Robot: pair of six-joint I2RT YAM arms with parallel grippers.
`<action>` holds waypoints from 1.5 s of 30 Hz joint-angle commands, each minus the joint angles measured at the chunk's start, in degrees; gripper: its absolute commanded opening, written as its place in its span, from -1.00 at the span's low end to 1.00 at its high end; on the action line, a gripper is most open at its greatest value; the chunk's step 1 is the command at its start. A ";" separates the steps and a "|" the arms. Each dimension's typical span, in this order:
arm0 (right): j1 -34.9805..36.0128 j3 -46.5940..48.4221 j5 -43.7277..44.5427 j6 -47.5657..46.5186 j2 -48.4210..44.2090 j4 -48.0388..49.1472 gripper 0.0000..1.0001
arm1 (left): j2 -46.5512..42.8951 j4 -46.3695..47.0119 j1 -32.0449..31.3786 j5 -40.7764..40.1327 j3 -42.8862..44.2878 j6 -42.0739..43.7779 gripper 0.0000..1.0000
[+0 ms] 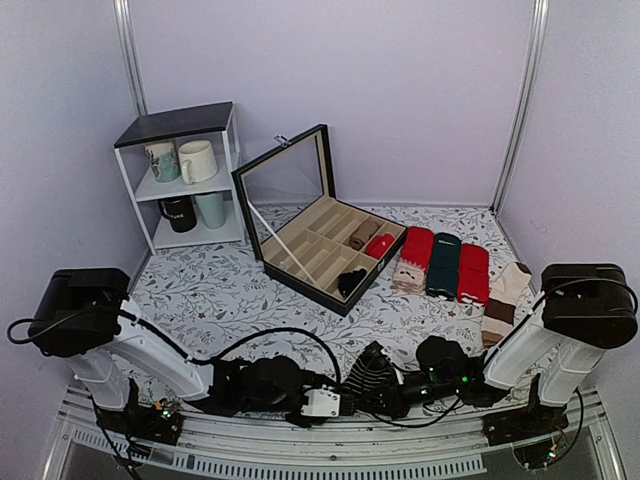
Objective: Roll the socks
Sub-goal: Roll the sock at the corner of the board.
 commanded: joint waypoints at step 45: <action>0.00 -2.70 -2.60 0.67 3.26 -16.88 -0.95 | 4.10 -3.66 -0.50 2.85 2.63 1.05 -0.35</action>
